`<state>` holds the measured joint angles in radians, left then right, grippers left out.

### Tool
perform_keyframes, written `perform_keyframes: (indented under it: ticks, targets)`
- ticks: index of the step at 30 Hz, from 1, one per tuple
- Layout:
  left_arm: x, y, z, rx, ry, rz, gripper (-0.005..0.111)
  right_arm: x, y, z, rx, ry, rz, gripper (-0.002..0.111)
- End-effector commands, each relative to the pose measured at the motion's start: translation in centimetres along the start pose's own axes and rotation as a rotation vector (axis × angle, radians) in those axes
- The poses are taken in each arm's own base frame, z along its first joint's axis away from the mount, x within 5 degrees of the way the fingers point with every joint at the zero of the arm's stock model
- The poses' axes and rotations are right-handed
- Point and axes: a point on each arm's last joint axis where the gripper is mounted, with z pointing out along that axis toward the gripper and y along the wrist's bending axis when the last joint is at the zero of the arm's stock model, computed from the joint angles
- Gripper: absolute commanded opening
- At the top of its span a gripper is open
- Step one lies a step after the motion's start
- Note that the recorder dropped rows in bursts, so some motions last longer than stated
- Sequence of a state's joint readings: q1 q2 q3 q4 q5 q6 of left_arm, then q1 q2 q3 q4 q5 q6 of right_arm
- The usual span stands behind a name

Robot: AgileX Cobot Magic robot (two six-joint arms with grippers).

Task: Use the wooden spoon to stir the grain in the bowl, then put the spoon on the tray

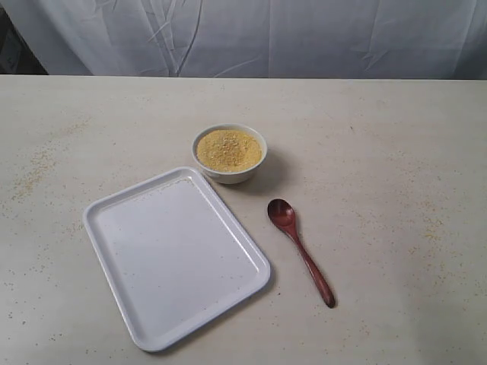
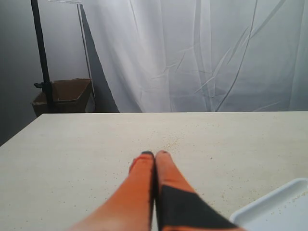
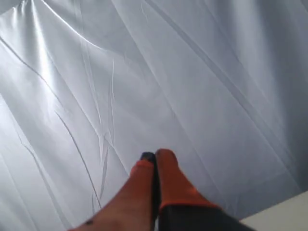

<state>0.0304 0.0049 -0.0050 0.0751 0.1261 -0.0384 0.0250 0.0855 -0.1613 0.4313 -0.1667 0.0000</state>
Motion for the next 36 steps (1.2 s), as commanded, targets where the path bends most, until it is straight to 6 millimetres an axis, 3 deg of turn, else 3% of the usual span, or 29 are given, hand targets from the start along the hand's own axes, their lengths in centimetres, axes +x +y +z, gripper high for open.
perform_keyframes:
  ticks: [1,4,8,15,21,24,28,32,34,36]
  targets:
    - [0.1,0.0,0.0,0.005,0.000,-0.007,0.000,-0.2,1.1,3.4,0.029,0.274,-0.083,-0.001]
    - [0.1,0.0,0.0,0.005,0.000,-0.007,0.000,2.1,0.8,6.4,0.073,0.506,-0.093,-0.001]
    - [0.1,0.0,0.0,0.005,0.000,-0.007,0.000,7.3,1.4,9.0,0.013,0.826,-0.164,-0.001]
    - [0.1,0.0,0.0,0.005,0.000,-0.007,0.000,16.1,5.3,10.0,-0.194,1.215,-0.320,0.002]
    - [0.1,0.0,0.0,0.005,0.000,-0.007,0.000,21.2,6.5,10.3,-0.264,1.401,-0.449,0.052]
    - [0.1,0.0,0.0,0.005,0.000,-0.007,0.000,22.8,7.0,10.4,-0.289,1.466,-0.492,0.063]
    - [0.1,0.0,0.0,0.005,0.000,-0.007,0.000,24.5,7.6,9.9,-0.325,1.508,-0.531,0.061]
    - [0.1,0.0,0.0,0.005,0.000,-0.007,0.000,26.1,6.8,9.5,-0.350,1.585,-0.618,0.056]
    - [0.1,0.0,0.0,0.005,0.000,-0.007,0.000,26.5,6.5,9.2,-0.362,1.614,-0.652,0.045]
    - [0.1,0.0,0.0,0.005,0.000,-0.007,0.000,26.4,6.5,9.1,-0.362,1.621,-0.655,0.022]
